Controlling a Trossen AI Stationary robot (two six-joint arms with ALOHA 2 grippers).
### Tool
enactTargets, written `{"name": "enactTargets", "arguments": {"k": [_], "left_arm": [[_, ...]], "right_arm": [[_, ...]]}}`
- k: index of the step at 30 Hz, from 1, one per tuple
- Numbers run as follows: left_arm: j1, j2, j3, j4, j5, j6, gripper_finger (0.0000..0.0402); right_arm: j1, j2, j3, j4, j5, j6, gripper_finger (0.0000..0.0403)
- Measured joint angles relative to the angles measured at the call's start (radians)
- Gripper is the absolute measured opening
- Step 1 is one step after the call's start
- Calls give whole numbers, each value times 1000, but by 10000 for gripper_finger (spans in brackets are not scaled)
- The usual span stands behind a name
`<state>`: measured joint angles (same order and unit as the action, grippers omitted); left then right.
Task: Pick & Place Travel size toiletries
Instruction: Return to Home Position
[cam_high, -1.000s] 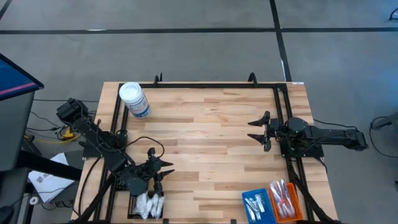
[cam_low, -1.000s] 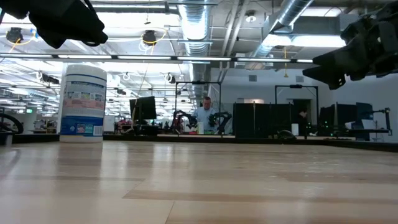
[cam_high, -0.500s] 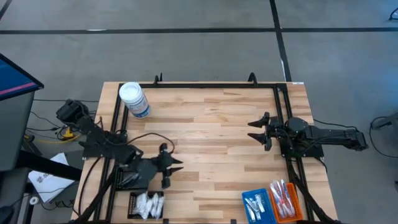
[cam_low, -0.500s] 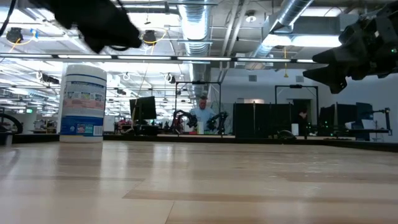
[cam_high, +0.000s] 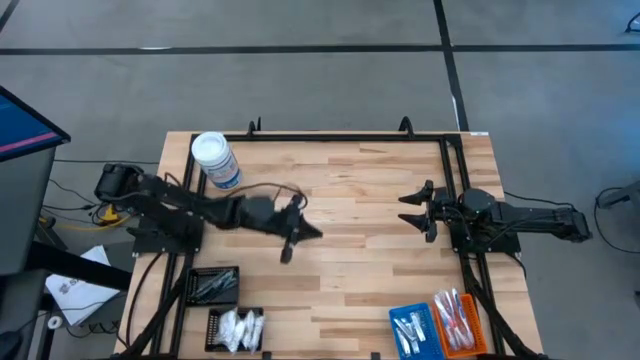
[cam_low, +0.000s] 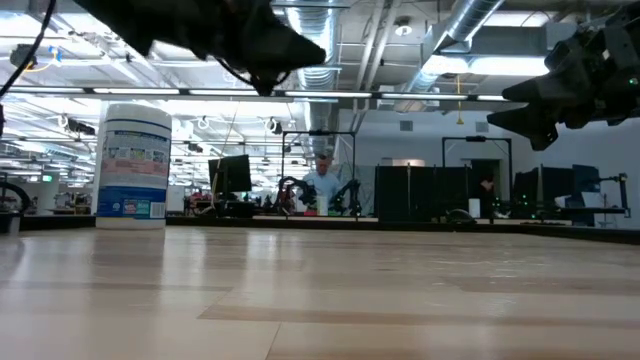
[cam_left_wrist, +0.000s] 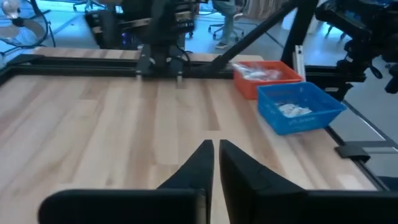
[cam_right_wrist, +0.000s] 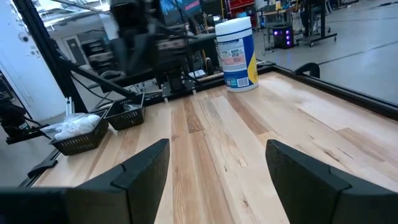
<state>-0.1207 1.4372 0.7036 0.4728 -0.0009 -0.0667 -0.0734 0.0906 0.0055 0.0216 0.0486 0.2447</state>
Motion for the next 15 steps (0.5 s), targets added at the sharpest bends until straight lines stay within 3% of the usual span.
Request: {"name": "enactTargets", "arguments": {"k": [7, 10, 15], "left_arm": [[137, -38, -37, 3, 251, 33, 4], [155, -155, -121, 10, 239, 56, 4], [168, -401, -294, 20, 103, 69, 5]], "right_arm": [[0, 0, 0, 0, 0, 0, 260], [0, 0, 0, 0, 0, 0, 260], [0, 0, 0, 0, 0, 0, 260]]}}
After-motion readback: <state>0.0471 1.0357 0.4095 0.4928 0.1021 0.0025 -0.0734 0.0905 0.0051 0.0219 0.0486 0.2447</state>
